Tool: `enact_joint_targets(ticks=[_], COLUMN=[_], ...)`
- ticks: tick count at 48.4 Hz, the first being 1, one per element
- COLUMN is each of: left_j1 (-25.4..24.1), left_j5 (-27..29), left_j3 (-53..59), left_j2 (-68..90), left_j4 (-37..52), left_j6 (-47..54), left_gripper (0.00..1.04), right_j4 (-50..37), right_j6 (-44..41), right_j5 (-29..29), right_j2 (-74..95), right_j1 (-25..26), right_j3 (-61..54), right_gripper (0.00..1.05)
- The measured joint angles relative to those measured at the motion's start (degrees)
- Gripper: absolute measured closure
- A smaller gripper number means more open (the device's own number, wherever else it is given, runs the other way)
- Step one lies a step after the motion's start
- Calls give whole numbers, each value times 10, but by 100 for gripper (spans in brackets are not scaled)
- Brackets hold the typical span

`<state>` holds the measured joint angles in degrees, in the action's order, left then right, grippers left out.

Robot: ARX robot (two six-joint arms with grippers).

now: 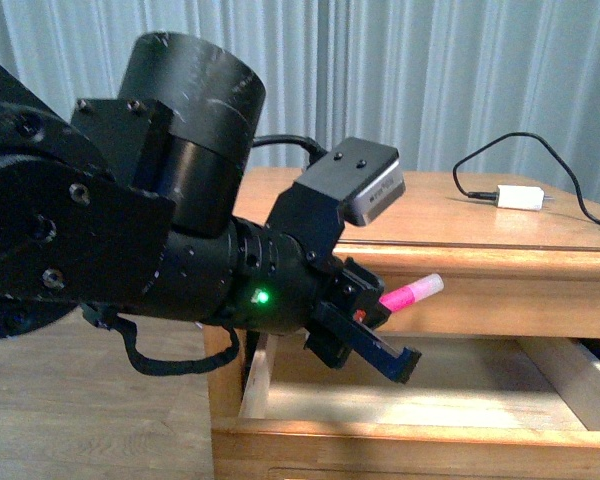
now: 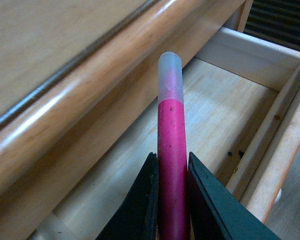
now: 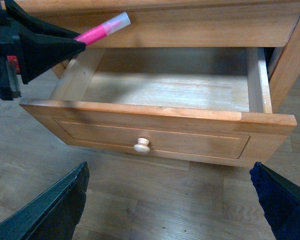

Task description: Place pink marker in drawer with both arms

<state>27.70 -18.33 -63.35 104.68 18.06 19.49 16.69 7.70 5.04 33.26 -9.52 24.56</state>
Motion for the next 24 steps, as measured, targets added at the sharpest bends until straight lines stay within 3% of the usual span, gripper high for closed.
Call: enact_joint_targets(ticks=[13, 24], left_j1=[11, 19], left_j5=[35, 60], left_j3=[-22, -16], left_j2=[40, 29], left_j4=[6, -9], left_j6=[4, 9], left_gripper=[90, 46], right_j4=[0, 0], right_j6=[0, 0], right_j5=[0, 0], right_j2=[0, 0], right_j1=[0, 0], right_j3=[0, 0], right_gripper=[8, 8])
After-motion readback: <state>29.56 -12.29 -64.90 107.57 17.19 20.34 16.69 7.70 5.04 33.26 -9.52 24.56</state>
